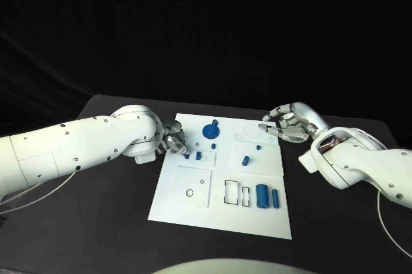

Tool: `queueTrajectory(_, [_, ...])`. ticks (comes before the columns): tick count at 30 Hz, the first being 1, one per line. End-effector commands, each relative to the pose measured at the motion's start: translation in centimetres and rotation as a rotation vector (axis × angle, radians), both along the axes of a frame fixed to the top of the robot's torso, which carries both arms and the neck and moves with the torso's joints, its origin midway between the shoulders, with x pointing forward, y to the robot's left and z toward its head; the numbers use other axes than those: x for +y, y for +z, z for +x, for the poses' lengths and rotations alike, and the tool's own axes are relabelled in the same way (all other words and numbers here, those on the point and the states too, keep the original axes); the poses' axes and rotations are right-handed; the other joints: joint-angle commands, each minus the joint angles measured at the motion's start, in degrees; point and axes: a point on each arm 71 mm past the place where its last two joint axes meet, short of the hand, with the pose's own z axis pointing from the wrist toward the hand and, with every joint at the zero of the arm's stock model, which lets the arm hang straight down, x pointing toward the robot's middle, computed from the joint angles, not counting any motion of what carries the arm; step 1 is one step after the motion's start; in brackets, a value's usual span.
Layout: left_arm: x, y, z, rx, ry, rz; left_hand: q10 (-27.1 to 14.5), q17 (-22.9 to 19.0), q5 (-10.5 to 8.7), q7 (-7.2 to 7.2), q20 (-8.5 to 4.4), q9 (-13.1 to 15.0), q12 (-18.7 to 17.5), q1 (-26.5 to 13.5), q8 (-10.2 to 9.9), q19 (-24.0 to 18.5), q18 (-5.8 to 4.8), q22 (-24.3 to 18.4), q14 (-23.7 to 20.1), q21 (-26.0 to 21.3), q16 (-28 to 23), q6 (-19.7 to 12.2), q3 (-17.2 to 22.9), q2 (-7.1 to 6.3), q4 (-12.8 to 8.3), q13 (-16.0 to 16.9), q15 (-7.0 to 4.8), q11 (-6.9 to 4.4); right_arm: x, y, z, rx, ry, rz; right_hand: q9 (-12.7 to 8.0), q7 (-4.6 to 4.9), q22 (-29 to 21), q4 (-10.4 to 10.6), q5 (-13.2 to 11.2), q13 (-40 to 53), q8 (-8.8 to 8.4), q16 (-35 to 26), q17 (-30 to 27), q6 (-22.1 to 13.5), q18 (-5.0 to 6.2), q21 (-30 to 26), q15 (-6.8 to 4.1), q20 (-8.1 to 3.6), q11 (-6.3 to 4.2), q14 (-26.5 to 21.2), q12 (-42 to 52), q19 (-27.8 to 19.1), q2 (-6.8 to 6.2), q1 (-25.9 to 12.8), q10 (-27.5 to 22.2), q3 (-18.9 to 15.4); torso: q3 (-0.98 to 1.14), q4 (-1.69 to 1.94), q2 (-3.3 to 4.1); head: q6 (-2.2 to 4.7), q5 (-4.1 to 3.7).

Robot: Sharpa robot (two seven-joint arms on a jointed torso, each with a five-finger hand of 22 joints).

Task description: Assemble the parts on the task board

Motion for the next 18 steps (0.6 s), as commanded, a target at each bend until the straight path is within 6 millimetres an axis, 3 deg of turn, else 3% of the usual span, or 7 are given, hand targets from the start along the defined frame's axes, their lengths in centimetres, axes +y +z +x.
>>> queueTrajectory(1, [-0.22,-0.28,-0.29,0.018,-0.019,0.008,0.3,8.9,0.27,-0.31,0.06,0.6,0.2,0.2,0.2,0.3,-0.74,0.0,4.7,0.3,0.2,0.3,8.6,0.49,-8.3,-0.1,-0.39,0.03,0.12,-0.04,-0.05,-0.002,0.014,-0.007,0.1,0.06,8.5,0.1,0.2,2.2,0.39,-0.2,4.6,-0.4,0.36,-0.4,-0.49,-0.50,-0.31,3.7,0.0,0.5,-0.08,-0.7,-0.1,-0.3,-0.01,-0.02,0.01,0.01,0.00])
queueTrajectory(18, [-0.10,-0.29,-0.17,0.011,-0.019,0.020,0.3,9.0,0.33,-0.32,0.05,0.6,0.2,0.2,0.3,0.3,-0.76,0.1,4.7,0.3,0.3,0.3,8.7,0.50,-8.4,-0.2,-0.41,0.01,0.11,-0.10,-0.08,-0.001,0.015,-0.007,0.1,0.06,8.5,0.1,0.2,2.2,0.39,-0.2,4.6,-0.4,0.36,-0.4,-0.49,-0.50,-0.31,3.7,0.0,0.5,-0.08,-0.7,-0.1,-0.3,0.04,-0.01,-0.04,0.07,0.02])
